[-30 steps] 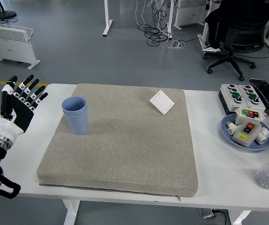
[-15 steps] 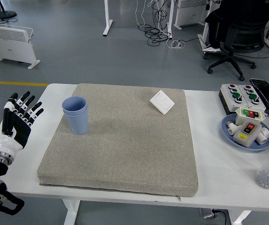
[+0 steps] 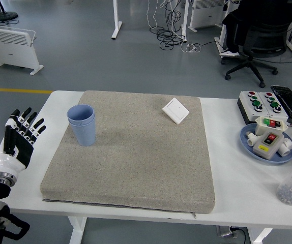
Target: Push cup pick cup insert cup
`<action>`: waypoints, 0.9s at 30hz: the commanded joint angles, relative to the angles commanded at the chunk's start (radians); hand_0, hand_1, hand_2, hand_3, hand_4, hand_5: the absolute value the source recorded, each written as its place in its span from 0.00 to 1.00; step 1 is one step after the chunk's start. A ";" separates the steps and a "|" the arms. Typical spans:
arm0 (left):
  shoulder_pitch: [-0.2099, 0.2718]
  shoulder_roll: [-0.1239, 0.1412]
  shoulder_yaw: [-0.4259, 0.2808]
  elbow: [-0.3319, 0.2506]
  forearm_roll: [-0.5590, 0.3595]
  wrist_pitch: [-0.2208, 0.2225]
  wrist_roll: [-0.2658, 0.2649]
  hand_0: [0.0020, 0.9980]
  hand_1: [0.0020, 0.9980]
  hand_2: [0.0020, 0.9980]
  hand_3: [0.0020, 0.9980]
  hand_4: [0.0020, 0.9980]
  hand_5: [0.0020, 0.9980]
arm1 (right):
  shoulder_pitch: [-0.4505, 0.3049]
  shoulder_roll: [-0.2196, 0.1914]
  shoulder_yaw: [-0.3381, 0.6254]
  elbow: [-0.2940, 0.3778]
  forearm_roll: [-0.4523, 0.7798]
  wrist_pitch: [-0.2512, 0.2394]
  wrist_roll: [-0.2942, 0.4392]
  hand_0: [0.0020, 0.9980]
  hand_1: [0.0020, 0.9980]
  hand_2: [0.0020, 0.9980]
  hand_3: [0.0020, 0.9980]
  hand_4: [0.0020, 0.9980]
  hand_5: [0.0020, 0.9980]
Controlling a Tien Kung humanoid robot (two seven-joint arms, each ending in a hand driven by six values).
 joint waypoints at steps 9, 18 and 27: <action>0.012 -0.015 -0.010 0.004 0.010 -0.005 0.004 0.89 0.90 0.99 0.96 0.58 1.00 | 0.003 -0.003 0.007 0.000 -0.019 0.009 -0.003 0.69 0.60 0.61 0.55 0.11 0.43; 0.009 -0.020 -0.005 0.014 0.022 -0.003 0.003 0.89 0.90 0.99 0.96 0.58 1.00 | 0.006 -0.003 0.002 0.000 -0.010 0.006 -0.002 0.69 0.60 0.61 0.55 0.11 0.43; 0.014 -0.020 0.003 0.024 0.023 0.001 0.003 0.89 0.90 0.99 0.96 0.58 1.00 | 0.006 -0.001 0.006 0.000 -0.009 0.004 0.000 0.70 0.60 0.61 0.55 0.11 0.43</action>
